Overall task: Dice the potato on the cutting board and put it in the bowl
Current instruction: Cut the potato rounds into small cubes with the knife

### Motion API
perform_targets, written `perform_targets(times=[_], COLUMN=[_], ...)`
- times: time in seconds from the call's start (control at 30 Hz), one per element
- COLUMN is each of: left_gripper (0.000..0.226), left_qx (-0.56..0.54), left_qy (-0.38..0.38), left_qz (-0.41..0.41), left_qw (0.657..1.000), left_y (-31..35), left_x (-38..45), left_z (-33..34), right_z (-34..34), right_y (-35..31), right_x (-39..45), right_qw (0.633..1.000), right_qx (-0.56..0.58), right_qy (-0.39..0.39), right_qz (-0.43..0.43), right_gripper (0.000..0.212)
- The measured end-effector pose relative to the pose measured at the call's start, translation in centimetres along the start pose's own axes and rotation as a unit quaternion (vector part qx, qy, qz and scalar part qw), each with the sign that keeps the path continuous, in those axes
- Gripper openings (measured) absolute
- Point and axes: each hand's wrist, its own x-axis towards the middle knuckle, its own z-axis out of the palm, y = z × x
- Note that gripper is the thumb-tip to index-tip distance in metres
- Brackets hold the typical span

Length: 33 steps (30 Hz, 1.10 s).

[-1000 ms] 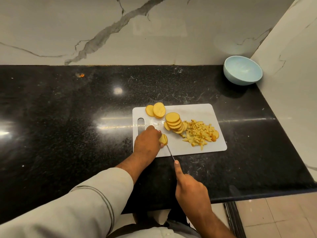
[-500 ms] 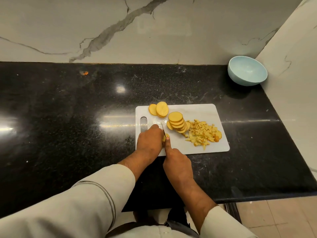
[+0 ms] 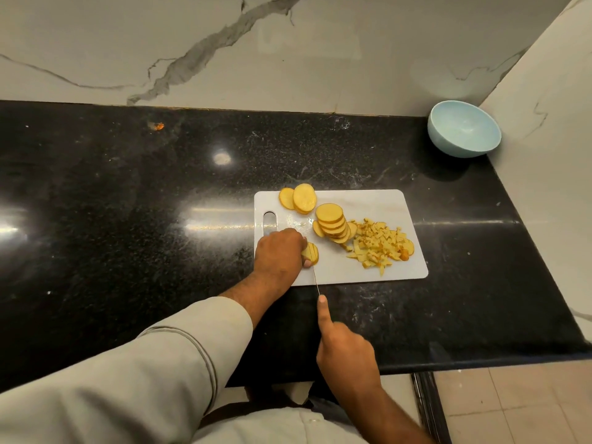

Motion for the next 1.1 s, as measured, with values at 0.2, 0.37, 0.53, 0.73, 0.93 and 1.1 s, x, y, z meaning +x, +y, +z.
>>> perform_targets(times=[0.2, 0.37, 0.53, 0.73, 0.93, 1.1], left_gripper=[0.025, 0.023, 0.005, 0.013, 0.022, 0.016], left_qx=[-0.097, -0.121, -0.125, -0.035, -0.024, -0.033], left_qy=[-0.041, -0.045, -0.061, -0.079, -0.078, -0.089], left_qz=[-0.053, -0.058, -0.041, -0.026, -0.035, -0.026], left_qw=[0.993, 0.990, 0.989, 0.996, 0.996, 0.995], left_y=[-1.1, -1.5, -0.8, 0.2, 0.0, -0.3], left_x=[-0.4, -0.6, -1.0, -0.8, -0.4, 0.1], left_z=[0.9, 0.6, -0.6, -1.3, -1.2, -1.6], right_z=[-1.1, -2.2, -2.6, -2.1, -2.2, -2.5], right_y=[0.4, -1.2, -2.2, -2.8, -3.1, -2.5], right_x=[-0.9, 2.4, 5.3, 6.2, 8.0, 8.2], right_qw=[0.999, 0.996, 0.996, 0.998, 0.999, 0.999], right_qx=[0.007, 0.025, 0.027, 0.037, 0.031, 0.007], right_qy=[0.043, 0.084, 0.081, 0.056, 0.031, 0.030], right_qz=[0.019, 0.009, 0.018, 0.019, 0.015, 0.010], right_gripper=[0.066, 0.068, 0.069, 0.070, 0.072, 0.072])
